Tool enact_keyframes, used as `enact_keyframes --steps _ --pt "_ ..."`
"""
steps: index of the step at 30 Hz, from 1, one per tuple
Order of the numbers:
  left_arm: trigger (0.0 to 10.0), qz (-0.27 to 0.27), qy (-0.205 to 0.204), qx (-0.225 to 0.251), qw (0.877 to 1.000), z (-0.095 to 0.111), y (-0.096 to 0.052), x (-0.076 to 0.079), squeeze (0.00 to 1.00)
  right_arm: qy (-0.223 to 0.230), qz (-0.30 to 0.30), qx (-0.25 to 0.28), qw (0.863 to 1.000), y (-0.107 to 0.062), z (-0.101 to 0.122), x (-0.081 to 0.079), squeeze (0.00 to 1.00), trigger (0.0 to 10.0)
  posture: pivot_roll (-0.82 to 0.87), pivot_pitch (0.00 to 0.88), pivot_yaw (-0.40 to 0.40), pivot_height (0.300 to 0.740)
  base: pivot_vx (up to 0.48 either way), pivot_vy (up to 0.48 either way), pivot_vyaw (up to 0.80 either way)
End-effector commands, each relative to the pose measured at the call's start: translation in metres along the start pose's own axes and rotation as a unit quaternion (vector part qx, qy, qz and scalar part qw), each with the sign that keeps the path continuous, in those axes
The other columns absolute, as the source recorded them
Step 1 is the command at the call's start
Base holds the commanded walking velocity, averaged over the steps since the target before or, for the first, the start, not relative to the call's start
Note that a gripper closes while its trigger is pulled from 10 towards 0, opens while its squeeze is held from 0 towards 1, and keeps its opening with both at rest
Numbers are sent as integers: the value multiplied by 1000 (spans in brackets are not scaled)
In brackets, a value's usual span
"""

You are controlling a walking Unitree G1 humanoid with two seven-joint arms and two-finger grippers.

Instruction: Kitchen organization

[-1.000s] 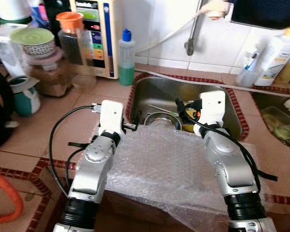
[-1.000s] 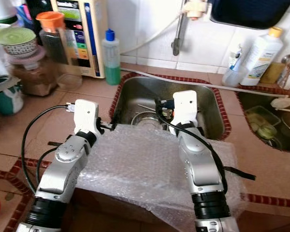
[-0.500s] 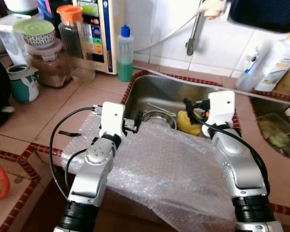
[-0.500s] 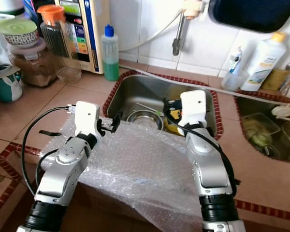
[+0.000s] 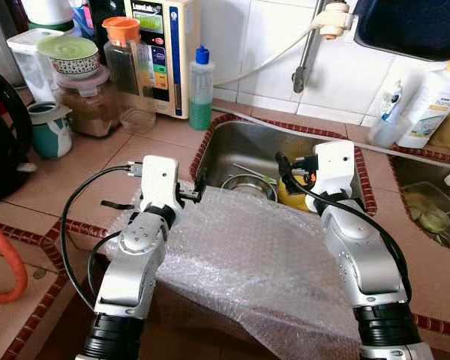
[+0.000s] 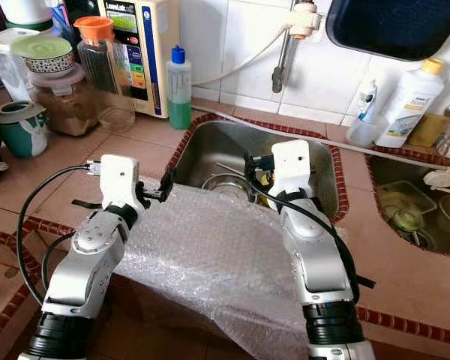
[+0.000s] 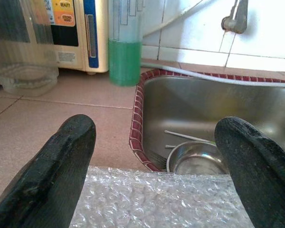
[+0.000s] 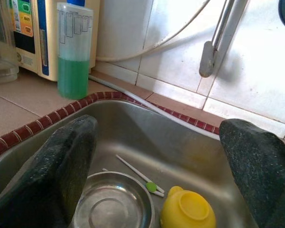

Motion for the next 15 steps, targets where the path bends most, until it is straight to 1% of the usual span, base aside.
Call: enact_keyframes --steps 1,15 --pt "10000 -3 3 2 1000 4 1 2 0 3 -8 5 1000 1 5 4 0 10000 68 0 -56 740 0 0 0" --pt "10000 -1 1 -4 1000 2 0 2 0 7 -12 4 1000 2 4 6 0 10000 68 0 -53 740 0 0 0"
Point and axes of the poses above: a point about 5 cm out from each wrist's last joint towards the gripper, its own y axis pointing out of the wrist towards the gripper, its own z axis along the axis of the wrist's last joint, x = y × z, the point moved 3 cm from there along y, pointing out of the wrist towards the gripper, and after that the axes turned 10 degrees about -y, right-handed, at the moved point
